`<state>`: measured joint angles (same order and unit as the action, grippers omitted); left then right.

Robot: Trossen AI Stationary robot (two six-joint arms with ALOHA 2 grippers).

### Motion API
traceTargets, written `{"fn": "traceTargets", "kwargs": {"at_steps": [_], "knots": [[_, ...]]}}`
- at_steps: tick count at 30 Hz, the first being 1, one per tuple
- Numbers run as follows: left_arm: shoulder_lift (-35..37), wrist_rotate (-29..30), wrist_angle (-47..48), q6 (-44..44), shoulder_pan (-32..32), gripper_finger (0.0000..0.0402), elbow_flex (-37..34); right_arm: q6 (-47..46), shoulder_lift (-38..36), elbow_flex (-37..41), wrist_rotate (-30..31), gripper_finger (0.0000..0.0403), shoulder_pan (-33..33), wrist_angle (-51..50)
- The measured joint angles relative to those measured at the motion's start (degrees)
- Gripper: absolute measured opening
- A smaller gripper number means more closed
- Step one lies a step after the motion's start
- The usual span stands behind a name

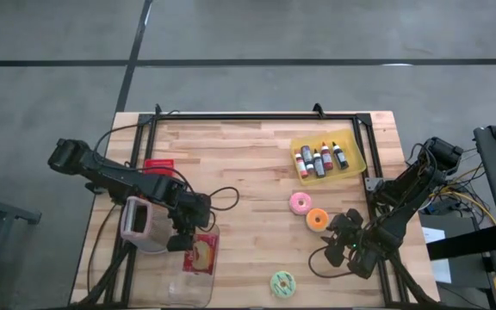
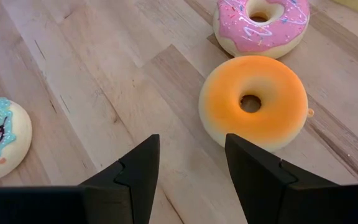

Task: Pick & Place Food Item
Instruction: Put the popcorn pack into the transparent bin

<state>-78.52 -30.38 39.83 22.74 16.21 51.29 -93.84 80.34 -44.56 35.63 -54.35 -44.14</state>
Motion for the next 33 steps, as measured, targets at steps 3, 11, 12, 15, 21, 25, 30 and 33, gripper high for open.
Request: {"fn": "traceTargets", "kwargs": {"at_steps": [3, 11, 12, 15, 21, 25, 30, 33], "knots": [[0.0, 0.0, 0.0, 0.0, 0.0, 0.0238, 0.0, 0.0, 0.0, 0.0, 0.0, 0.0178, 0.0, 0.0], [0.0, 0.0, 0.0, 0.0, 0.0, 0.0237, 0.0, 0.0, 0.0, 0.0, 0.0, 0.0178, 0.0, 0.1], [0.0, 0.0, 0.0, 0.0, 0.0, 0.0237, 0.0, 0.0, 0.0, 0.0, 0.0, 0.0178, 0.0, 0.1], [0.0, 0.0, 0.0, 0.0, 0.0, 0.0237, 0.0, 0.0, 0.0, 0.0, 0.0, 0.0178, 0.0, 0.1], [0.0, 0.0, 0.0, 0.0, 0.0, 0.0236, 0.0, 0.0, 0.0, 0.0, 0.0, 0.0178, 0.0, 0.1], [0.0, 0.5, -0.1, -0.6, 0.0, 0.0236, 0.0, 0.0, 0.0, 0.0, 0.0, 0.0178, 0.0, 0.2], [0.0, 0.6, -0.8, -3.1, 0.0, 0.0236, 0.7, 0.0, 0.0, 0.0, 0.0, 0.0178, 0.0, 0.2], [0.0, 0.6, -0.8, -3.1, -0.1, 0.0236, 2.3, 0.0, 0.0, 0.0, 0.0, 0.0178, 0.0, 0.2]]}}
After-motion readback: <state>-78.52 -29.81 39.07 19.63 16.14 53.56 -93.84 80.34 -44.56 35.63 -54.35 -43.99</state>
